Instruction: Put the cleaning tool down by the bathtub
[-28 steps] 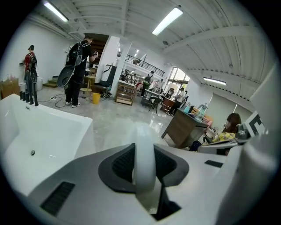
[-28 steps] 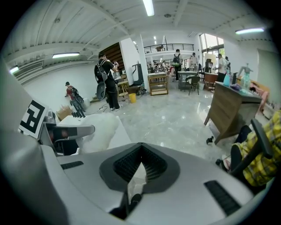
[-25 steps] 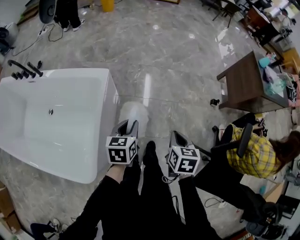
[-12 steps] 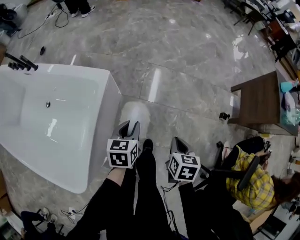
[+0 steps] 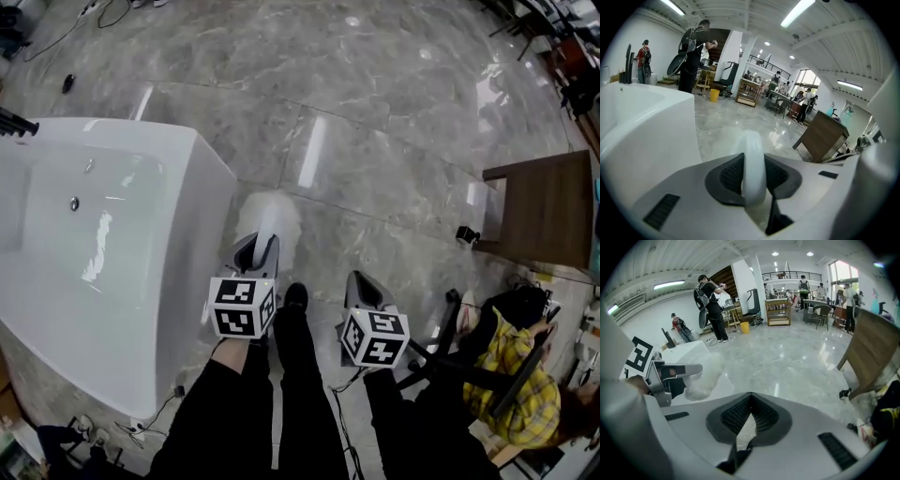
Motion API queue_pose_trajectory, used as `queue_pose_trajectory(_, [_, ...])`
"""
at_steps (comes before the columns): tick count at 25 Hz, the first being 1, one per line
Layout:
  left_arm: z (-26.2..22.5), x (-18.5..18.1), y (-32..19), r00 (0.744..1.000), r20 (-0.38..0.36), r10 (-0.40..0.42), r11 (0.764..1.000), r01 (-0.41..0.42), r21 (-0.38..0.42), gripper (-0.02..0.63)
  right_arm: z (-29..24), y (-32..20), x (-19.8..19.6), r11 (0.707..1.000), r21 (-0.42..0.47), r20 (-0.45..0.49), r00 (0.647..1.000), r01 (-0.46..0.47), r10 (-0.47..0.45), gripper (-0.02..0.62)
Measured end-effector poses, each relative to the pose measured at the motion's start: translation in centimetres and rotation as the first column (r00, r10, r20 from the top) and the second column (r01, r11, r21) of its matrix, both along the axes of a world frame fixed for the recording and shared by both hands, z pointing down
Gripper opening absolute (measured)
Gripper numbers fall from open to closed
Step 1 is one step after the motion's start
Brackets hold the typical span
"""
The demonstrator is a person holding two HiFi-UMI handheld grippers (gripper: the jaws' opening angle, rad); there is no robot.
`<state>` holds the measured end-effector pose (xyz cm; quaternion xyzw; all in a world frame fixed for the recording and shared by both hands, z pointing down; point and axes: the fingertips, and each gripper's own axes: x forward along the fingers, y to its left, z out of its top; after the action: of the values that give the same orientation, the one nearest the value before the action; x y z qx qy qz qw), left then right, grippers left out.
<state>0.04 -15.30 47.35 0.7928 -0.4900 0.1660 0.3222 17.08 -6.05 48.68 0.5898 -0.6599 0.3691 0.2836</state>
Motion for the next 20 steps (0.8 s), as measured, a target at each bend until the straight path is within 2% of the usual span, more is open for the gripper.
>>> queue_pose_trajectory(12, [13.3,-0.5,-3.2,1.0,0.017,0.0,1.0,0.0,0.012,0.095,12.6,-3.1,-1.2,0.998,0.025,-0.003,0.999,0.053,-0.053,-0.001])
queue_pose_trajectory(20, [20.5,-0.9,-4.5,1.0,0.024,-0.001,0.999,0.0,0.037,0.095,18.3,-6.6,-1.0,0.993,0.092,-0.003,0.998,0.068,-0.068,-0.001])
